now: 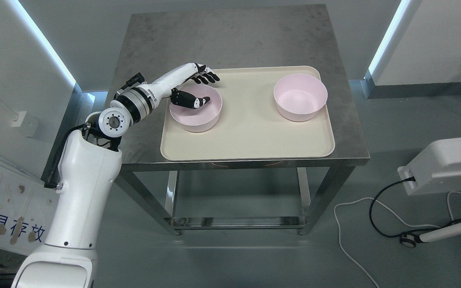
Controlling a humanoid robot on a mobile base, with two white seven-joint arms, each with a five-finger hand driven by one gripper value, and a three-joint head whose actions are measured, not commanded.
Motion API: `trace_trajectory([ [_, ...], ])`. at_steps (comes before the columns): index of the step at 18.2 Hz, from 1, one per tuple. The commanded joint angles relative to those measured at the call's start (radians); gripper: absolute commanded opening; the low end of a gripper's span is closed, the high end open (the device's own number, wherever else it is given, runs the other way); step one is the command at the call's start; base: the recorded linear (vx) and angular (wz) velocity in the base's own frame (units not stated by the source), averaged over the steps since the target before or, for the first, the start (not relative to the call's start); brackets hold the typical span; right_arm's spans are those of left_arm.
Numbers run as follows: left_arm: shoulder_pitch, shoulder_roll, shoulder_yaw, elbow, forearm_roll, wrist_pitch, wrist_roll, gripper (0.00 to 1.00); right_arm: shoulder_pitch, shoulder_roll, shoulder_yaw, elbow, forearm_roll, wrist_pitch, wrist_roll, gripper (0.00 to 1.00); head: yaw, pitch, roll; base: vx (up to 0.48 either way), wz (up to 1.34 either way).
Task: Stack pink IKEA bowls on left shelf middle
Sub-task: 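Lower the left hand into the pink bowl and grip its rim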
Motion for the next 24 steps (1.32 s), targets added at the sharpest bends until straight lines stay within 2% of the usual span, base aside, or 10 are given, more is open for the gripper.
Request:
trace_trajectory([
  [1, -0.012, 0.001, -0.037, 0.032, -0.122, -0.045, 0.001, 0.4, 0.0, -0.017, -0.005, -0.017, -0.002, 0.001, 0.0, 1.0, 0.0, 0.0, 0.0, 0.0, 0.0],
  [3, -0.012, 0.001, -0.032, 0.043, -0.124, -0.071, 0.001, 0.35, 0.0, -0.017, -0.005, -0.017, -0.002, 0.001, 0.0, 1.0, 0.0, 0.0, 0.0, 0.0, 0.0],
  [6, -0.012, -0.002, -0.002, 0.072, -0.124, -0.161, 0.0, 0.14, 0.0, -0.017, -0.005, -0.017, -0.002, 0.001, 0.0, 1.0, 0.0, 0.0, 0.0, 0.0, 0.0],
  [9, -0.012, -0.016, 0.012, 0.078, -0.124, -0.169, 0.001, 0.08, 0.0, -0.017, -0.005, -0.017, -0.002, 0.001, 0.0, 1.0, 0.0, 0.0, 0.0, 0.0, 0.0],
  [11, -0.015, -0.019, 0.04, 0.083, -0.124, -0.177, 0.003, 0.01, 0.0, -0.017, -0.005, -0.017, -0.002, 0.001, 0.0, 1.0, 0.0, 0.0, 0.0, 0.0, 0.0],
  [18, -0.061, -0.053, 0.159, 0.088, -0.09, -0.223, -0.002, 0.01, 0.0, -0.017, -0.005, -0.017, -0.002, 0.001, 0.0, 1.0, 0.0, 0.0, 0.0, 0.0, 0.0],
  [24, -0.079, -0.051, 0.163, 0.081, -0.082, -0.253, -0.008, 0.01, 0.0, -0.017, -0.005, -0.017, -0.002, 0.001, 0.0, 1.0, 0.0, 0.0, 0.0, 0.0, 0.0],
])
